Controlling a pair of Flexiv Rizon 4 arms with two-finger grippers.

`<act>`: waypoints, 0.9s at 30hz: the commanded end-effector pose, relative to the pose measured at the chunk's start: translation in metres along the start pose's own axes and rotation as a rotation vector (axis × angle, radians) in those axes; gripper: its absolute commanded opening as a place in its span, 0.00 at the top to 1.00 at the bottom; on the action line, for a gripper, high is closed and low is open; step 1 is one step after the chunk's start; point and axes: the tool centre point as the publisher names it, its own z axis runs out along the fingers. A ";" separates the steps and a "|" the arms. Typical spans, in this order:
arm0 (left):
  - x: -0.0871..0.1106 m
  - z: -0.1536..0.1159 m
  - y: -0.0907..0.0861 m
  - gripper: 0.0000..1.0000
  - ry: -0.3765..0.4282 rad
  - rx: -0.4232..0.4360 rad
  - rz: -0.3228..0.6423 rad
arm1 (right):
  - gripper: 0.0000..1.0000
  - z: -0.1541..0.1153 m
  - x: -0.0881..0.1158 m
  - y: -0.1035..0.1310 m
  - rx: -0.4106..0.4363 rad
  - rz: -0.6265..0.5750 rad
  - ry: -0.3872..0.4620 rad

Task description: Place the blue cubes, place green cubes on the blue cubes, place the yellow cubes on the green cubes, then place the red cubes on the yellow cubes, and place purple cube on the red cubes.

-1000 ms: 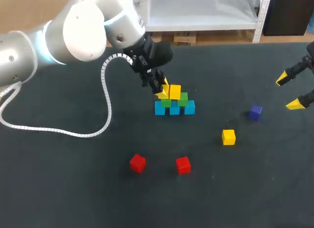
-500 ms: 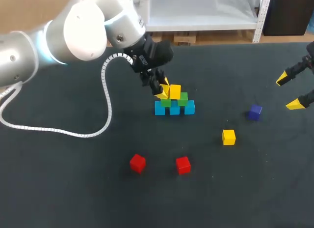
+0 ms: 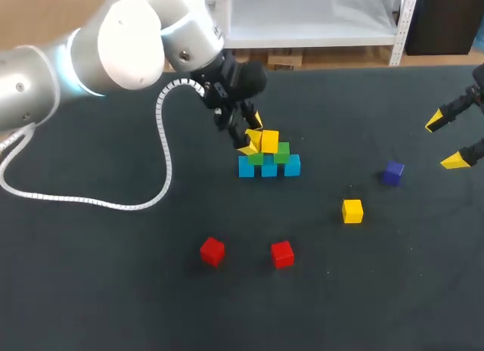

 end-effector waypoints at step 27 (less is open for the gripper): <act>0.045 -0.031 -0.014 1.00 0.017 -0.035 0.032 | 0.00 0.000 0.001 -0.001 -0.001 -0.001 -0.003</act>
